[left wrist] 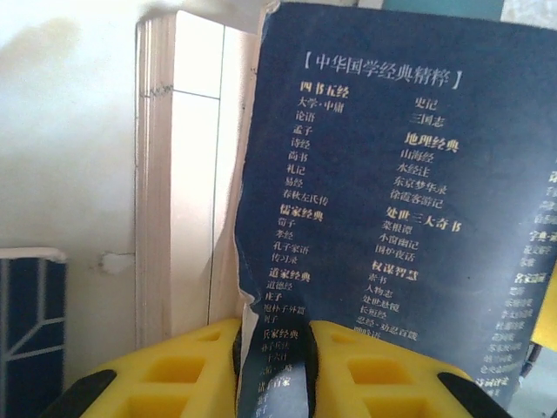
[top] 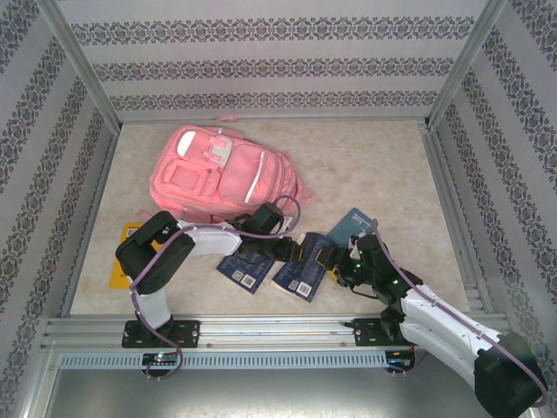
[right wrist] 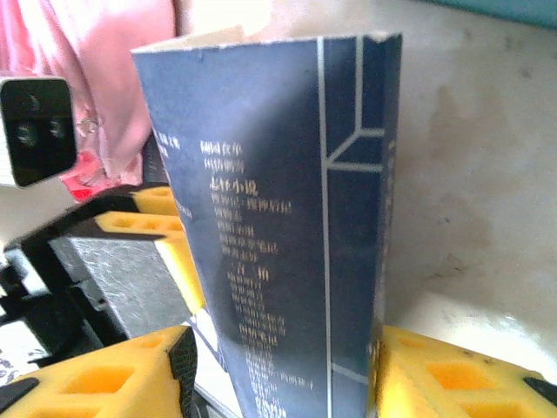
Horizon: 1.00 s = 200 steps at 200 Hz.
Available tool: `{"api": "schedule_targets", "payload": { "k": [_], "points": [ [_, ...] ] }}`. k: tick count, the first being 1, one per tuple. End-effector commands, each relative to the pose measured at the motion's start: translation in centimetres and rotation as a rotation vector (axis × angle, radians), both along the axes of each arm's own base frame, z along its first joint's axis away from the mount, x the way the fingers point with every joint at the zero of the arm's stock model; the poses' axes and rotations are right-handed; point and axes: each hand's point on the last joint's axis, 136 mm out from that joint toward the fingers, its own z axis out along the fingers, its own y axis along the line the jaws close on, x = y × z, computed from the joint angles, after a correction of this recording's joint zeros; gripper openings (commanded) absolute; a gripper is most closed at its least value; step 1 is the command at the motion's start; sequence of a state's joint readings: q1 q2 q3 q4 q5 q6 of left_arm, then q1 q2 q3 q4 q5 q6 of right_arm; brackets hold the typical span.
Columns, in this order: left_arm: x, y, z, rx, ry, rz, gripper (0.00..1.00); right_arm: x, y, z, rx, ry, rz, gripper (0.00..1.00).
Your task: Pack the student bag
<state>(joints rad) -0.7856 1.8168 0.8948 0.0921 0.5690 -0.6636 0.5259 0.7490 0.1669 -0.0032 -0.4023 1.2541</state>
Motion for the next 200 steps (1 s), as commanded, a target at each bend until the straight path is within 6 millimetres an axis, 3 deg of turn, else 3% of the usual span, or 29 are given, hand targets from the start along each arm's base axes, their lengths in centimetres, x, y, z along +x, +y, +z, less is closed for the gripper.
{"api": "schedule_targets", "payload": {
  "k": [1,27,50,82,119,162,180,200],
  "points": [
    [-3.3,0.3,-3.0,0.04,0.116,-0.046,0.27,1.8,1.4,3.5,0.083,-0.133,0.013,0.55],
    [-3.4,0.2,-3.1,0.029,0.13,-0.044,0.26,2.2,2.0,3.4,0.064,-0.147,0.039,0.55],
    [-3.3,0.3,-2.9,0.029,0.122,-0.037,0.27,2.0,1.7,1.9,0.01,-0.121,0.048,0.53],
    [-2.0,1.7,-1.7,0.014,0.102,0.021,0.38,1.7,0.4,0.5,-0.083,-0.11,0.042,0.42],
    [-1.3,3.0,-1.1,-0.024,0.108,0.073,0.45,1.8,0.2,0.8,-0.073,-0.141,0.042,0.39],
    [-2.1,2.2,-3.0,-0.095,0.196,0.086,0.47,2.0,1.3,1.8,-0.032,-0.163,0.087,0.41],
    [-2.3,2.2,-3.2,-0.107,0.205,0.085,0.46,2.0,1.4,1.8,-0.04,-0.159,0.096,0.32],
    [-2.1,2.4,-2.4,-0.097,0.177,0.088,0.45,2.1,1.3,1.8,-0.073,-0.161,0.107,0.12]
  ]
}}
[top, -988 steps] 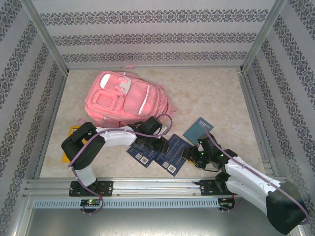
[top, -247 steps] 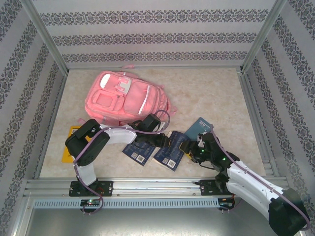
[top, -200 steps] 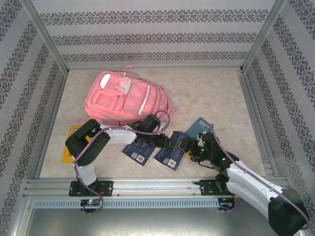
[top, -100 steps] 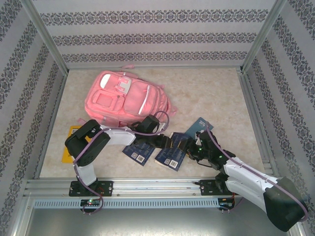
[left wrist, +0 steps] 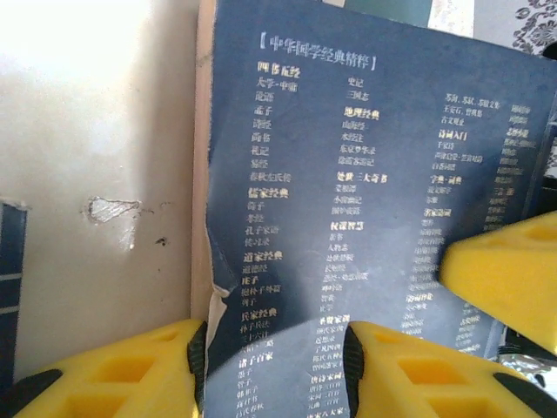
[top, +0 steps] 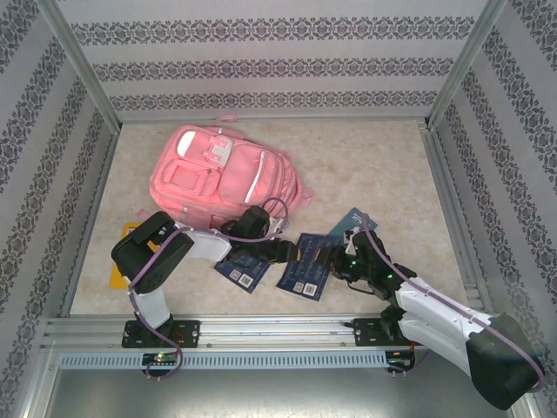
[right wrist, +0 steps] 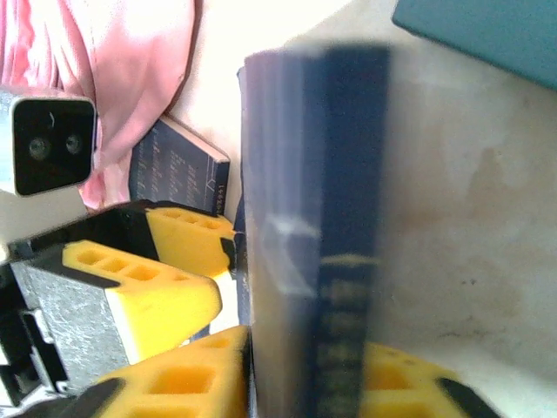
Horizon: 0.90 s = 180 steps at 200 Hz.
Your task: Pack the student bag
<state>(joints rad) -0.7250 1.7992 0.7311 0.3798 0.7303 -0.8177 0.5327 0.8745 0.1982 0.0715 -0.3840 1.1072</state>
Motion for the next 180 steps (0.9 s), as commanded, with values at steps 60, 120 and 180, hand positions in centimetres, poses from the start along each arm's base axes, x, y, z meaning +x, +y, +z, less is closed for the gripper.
{"api": "schedule_targets", "payload": {
  "k": [60,120,180],
  "points": [
    [0.3,4.8,5.0,0.219,-0.188,0.027,0.61,1.2,2.1,11.2,0.088,-0.334,0.176,0.06],
    [0.3,3.4,13.9,-0.158,-0.265,-0.039,0.74,-0.4,4.6,20.6,0.29,-0.518,0.413,0.0],
    [-2.1,2.1,22.7,-0.584,-0.295,-0.127,0.74,-1.4,4.7,24.4,0.35,-0.567,0.47,0.0]
  ]
}}
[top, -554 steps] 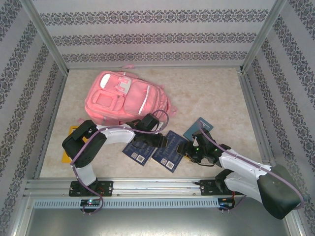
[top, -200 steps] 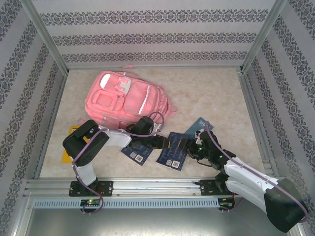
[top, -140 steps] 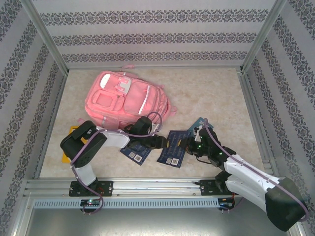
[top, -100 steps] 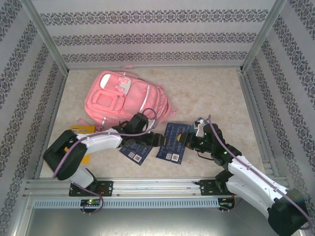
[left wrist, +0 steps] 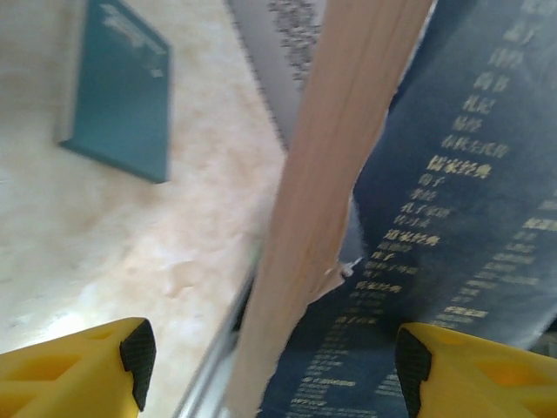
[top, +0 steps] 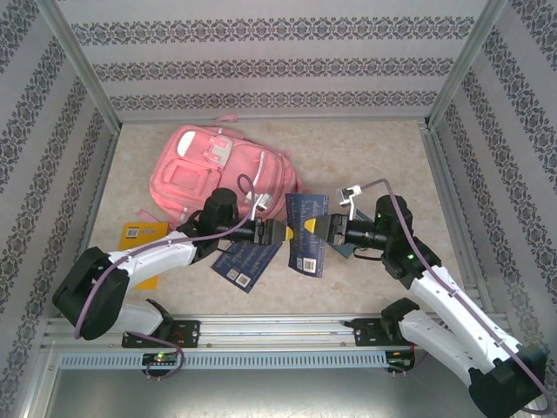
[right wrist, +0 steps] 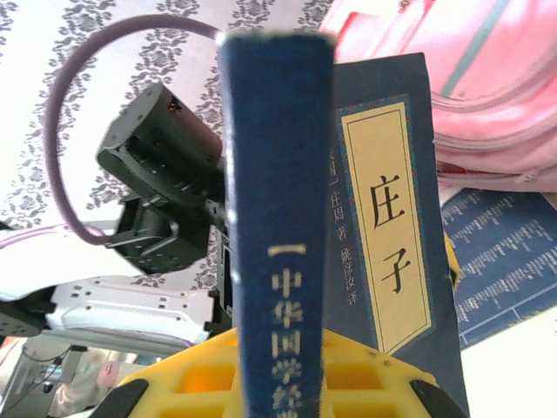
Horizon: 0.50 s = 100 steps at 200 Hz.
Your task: Pack the student bag
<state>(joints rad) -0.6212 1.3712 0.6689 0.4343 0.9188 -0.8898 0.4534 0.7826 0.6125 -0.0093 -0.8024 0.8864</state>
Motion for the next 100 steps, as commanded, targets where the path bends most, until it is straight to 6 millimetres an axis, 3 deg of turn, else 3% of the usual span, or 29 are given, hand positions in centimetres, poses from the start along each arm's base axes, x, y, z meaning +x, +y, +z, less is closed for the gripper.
{"api": "schedule_targets", "payload": {
  "k": [1,60,100],
  "points": [
    [-1.6,-0.4,7.1,-0.233,-0.112,-0.101,0.74,-1.3,0.4,3.8,0.069,-0.102,0.089,0.0],
    [-3.7,0.5,9.7,-0.285,-0.171,-0.16,0.72,-1.1,-0.4,4.4,0.116,-0.055,0.059,0.0],
    [-4.0,0.8,10.9,-0.299,-0.194,-0.165,0.55,-1.4,-0.6,4.3,0.112,-0.045,0.08,0.0]
  ]
}}
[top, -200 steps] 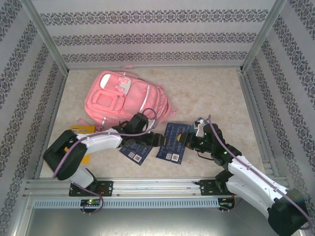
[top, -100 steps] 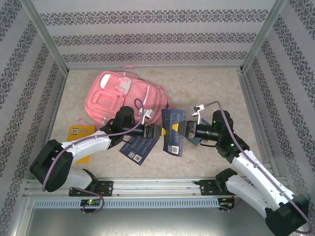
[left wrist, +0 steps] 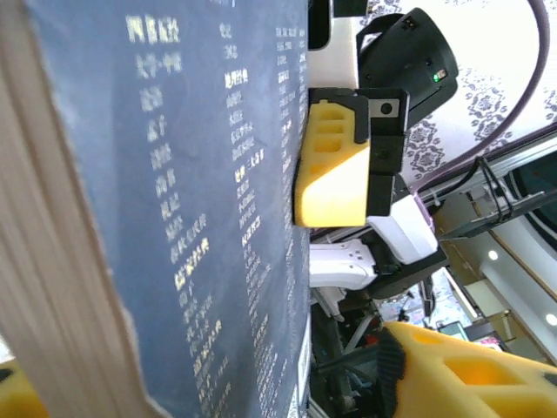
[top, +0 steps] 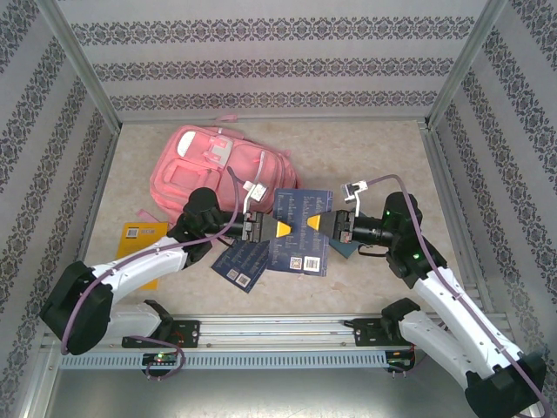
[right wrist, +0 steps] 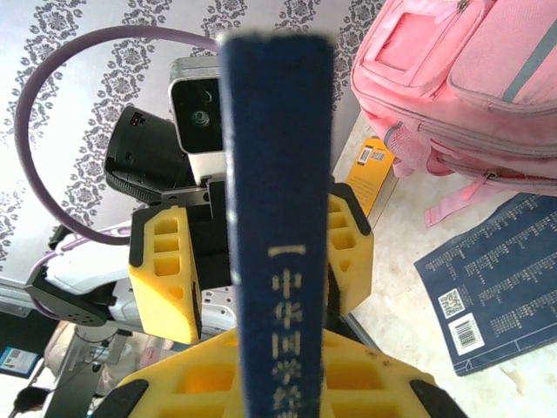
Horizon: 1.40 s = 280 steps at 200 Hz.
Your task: Pack the student bag
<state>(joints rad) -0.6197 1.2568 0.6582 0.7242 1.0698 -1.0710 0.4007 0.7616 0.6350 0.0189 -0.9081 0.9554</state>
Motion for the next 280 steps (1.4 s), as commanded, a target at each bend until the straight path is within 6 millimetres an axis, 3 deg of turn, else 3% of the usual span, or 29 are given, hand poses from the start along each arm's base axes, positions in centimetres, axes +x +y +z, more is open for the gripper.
{"api": "schedule_targets", "payload": {
  "k": [1,31,58,66,81,92,100,120,144,170,203,280],
  "points": [
    [-0.8,0.4,2.0,-0.05,-0.068,-0.03,0.54,-0.7,-0.1,2.0,0.043,-0.055,0.037,0.0],
    [-0.7,0.3,2.0,-0.053,-0.063,-0.034,0.32,-0.8,0.0,2.3,0.044,-0.059,0.062,0.0],
    [-0.5,0.1,2.5,-0.082,-0.06,-0.045,0.04,-0.3,0.0,1.8,0.029,-0.058,0.045,0.0],
    [-0.1,0.1,2.6,-0.087,-0.058,-0.028,0.02,0.2,-0.2,1.7,0.026,-0.057,0.012,0.13],
    [0.9,0.1,2.8,-0.09,-0.06,0.025,0.0,1.2,-0.6,1.7,0.037,-0.057,-0.063,0.26],
    [2.0,0.4,3.1,-0.102,-0.061,0.092,0.0,1.9,-1.0,1.7,0.053,-0.05,-0.127,0.5],
    [2.8,0.7,3.4,-0.116,-0.061,0.151,0.0,2.2,-1.3,1.6,0.068,-0.047,-0.17,0.6],
    [4.8,1.4,4.2,-0.154,-0.046,0.283,0.0,3.3,-2.2,0.7,0.133,-0.019,-0.316,0.79],
    [6.2,2.1,5.9,-0.222,-0.04,0.373,0.0,2.7,-1.6,1.0,0.208,-0.07,-0.368,0.85],
    [7.2,2.7,6.9,-0.243,-0.039,0.445,0.0,1.8,-0.4,2.1,0.263,-0.137,-0.396,0.88],
    [8.0,3.2,7.3,-0.269,-0.024,0.502,0.01,2.3,-0.1,3.1,0.34,-0.186,-0.493,0.87],
    [8.4,3.8,5.5,-0.269,0.048,0.541,0.0,5.4,-0.3,2.5,0.364,-0.166,-0.656,0.52]
  ]
}}
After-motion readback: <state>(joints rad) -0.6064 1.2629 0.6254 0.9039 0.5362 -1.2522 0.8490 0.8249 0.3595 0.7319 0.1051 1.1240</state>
